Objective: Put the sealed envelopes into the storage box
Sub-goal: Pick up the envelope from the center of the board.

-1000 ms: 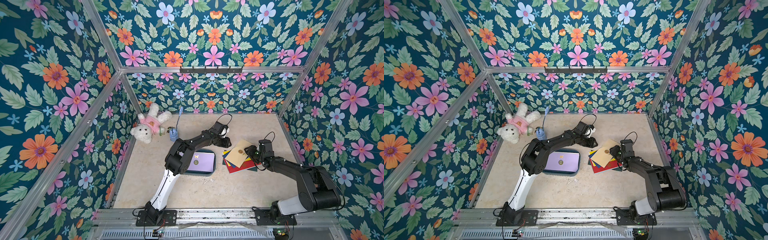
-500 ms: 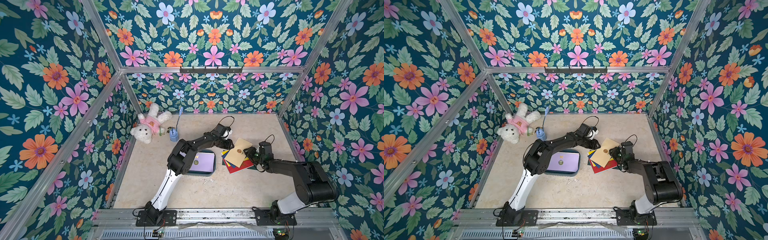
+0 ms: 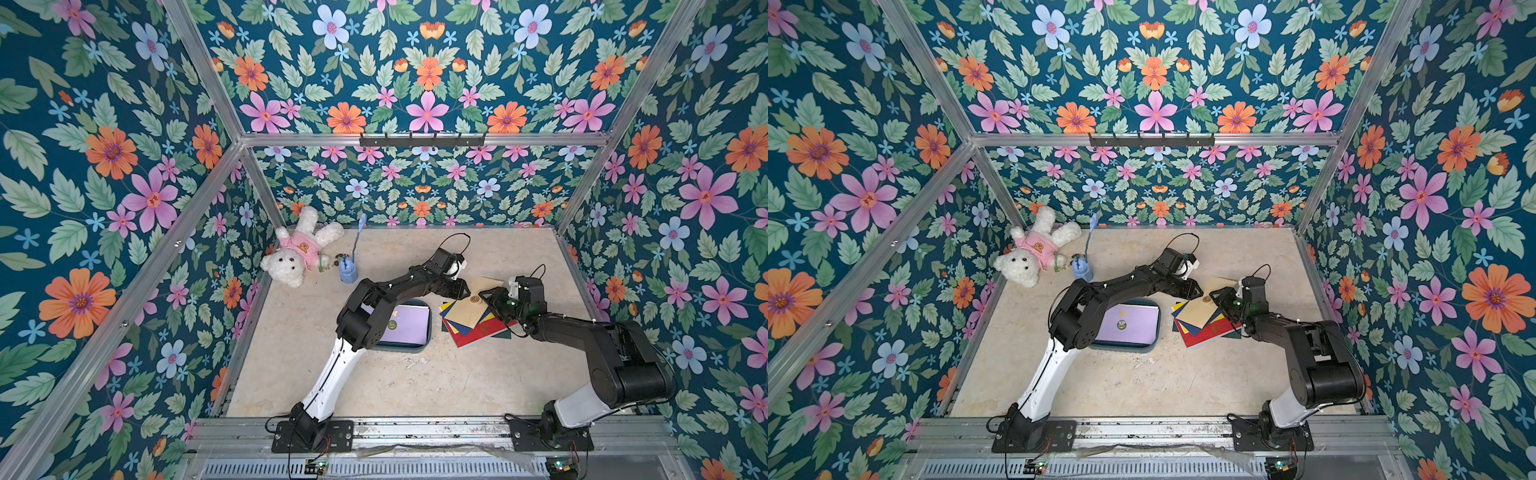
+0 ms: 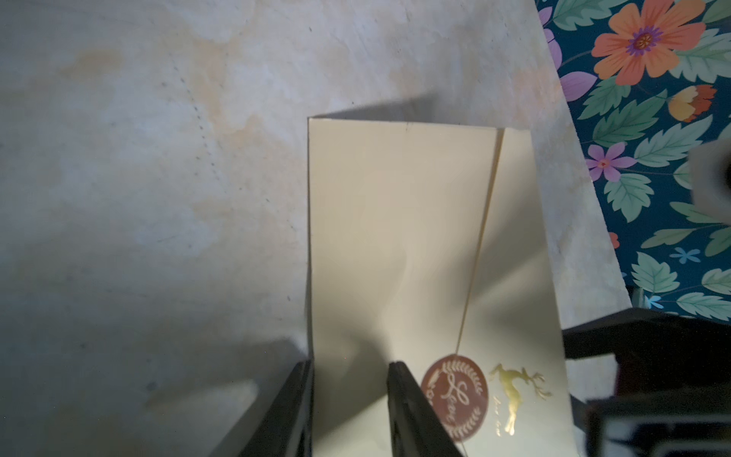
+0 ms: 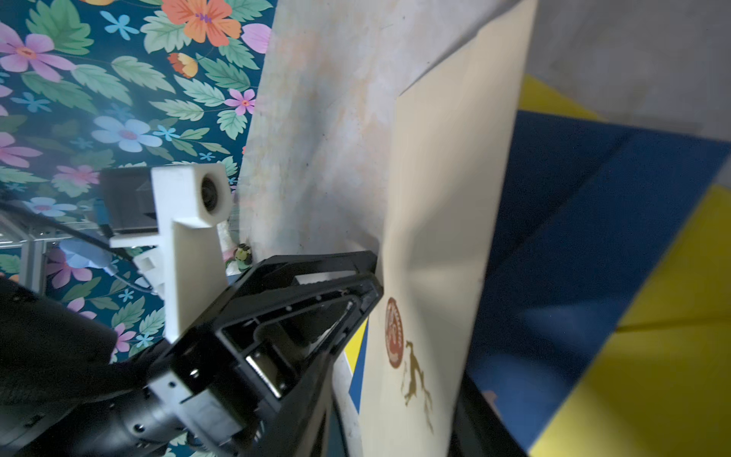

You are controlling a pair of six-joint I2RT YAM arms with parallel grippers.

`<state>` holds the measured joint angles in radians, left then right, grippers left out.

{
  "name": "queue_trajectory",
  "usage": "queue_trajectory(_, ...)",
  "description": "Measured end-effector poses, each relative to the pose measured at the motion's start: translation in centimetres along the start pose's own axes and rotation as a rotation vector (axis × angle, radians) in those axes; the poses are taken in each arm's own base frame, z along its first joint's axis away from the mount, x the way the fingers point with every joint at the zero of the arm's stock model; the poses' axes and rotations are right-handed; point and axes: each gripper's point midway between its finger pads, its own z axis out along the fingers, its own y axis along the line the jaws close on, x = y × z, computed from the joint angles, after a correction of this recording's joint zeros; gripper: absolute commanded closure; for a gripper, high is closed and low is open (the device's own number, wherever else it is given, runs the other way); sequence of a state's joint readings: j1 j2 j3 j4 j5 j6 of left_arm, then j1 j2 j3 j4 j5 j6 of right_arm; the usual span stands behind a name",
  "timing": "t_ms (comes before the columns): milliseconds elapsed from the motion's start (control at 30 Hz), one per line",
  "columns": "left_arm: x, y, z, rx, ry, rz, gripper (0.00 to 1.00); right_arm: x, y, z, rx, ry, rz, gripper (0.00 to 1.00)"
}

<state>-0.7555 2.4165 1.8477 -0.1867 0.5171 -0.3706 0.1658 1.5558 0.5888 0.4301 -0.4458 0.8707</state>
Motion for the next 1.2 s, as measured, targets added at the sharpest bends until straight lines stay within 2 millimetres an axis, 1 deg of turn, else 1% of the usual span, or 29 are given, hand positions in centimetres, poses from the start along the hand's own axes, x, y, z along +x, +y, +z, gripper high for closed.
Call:
queue_trajectory(100, 0.0, 0.0, 0.0, 0.001, 0.0, 0.0, 0.62, -0.1, 0.9, -0.3, -0.026, 0.0, -0.001, 0.6)
queue_trajectory(200, -0.1, -0.1, 0.0, 0.004, 0.0, 0.0, 0.62, -0.1, 1.1, -0.3, -0.034, 0.004, 0.008, 0.76)
queue_trajectory(267, -0.1, -0.2, 0.0, 0.004, 0.001, -0.001, 0.62, 0.1, 0.8, -0.1, -0.034, 0.011, 0.015, 0.83)
queue_trajectory(367, -0.1, -0.2, 0.0, 0.005, 0.001, -0.008, 0.62, 1.2, 0.1, 0.0, -0.035, 0.042, 0.046, 0.88)
queue_trajectory(467, -0.1, -0.2, 0.0, 0.007, 0.003, -0.016, 0.62, 1.6, 0.1, 0.2, -0.039, 0.059, 0.063, 0.91)
queue_trajectory(567, -0.1, -0.2, -0.1, 0.007, 0.003, -0.015, 0.6, 1.6, 0.3, 0.2, -0.046, 0.065, 0.064, 1.0)
queue_trajectory(633, -0.2, -0.4, -0.2, 0.012, 0.003, -0.016, 0.56, 1.5, 0.8, -0.1, -0.059, 0.059, 0.05, 1.0)
queue_trajectory(700, -0.5, -0.6, -0.4, 0.011, 0.006, -0.02, 0.53, 1.1, 1.8, -0.6, -0.079, 0.046, 0.016, 1.0)
queue_trajectory(767, -1.3, -1.0, -1.2, 0.003, -0.006, -0.018, 0.5, 0.2, 3.8, -1.3, -0.108, 0.022, -0.053, 1.0)
queue_trajectory(833, -3.1, -1.6, -3.0, -0.009, -0.05, -0.008, 0.47, -0.8, 6.1, -2.3, -0.139, -0.006, -0.134, 1.0)
queue_trajectory(900, -5.4, -2.4, -5.8, -0.014, -0.115, 0.006, 0.47, -1.7, 8.4, -3.4, -0.166, -0.04, -0.227, 1.0)
queue_trajectory(967, -7.5, -3.1, -9.4, -0.021, -0.191, 0.018, 0.46, -2.1, 10.8, -4.9, -0.194, -0.077, -0.336, 1.0)
queue_trajectory(1033, -9.1, -3.1, -12.9, -0.042, -0.268, 0.021, 0.46, -2.0, 13.1, -6.4, -0.224, -0.109, -0.448, 1.0)
queue_trajectory(1100, -9.7, -2.5, -16.1, -0.069, -0.327, 0.015, 0.46, -1.4, 15.0, -7.6, -0.247, -0.132, -0.56, 1.0)
queue_trajectory(1200, -8.9, -0.7, -20.2, -0.131, -0.38, -0.017, 0.46, 0.4, 17.8, -8.9, -0.288, -0.133, -0.744, 1.0)
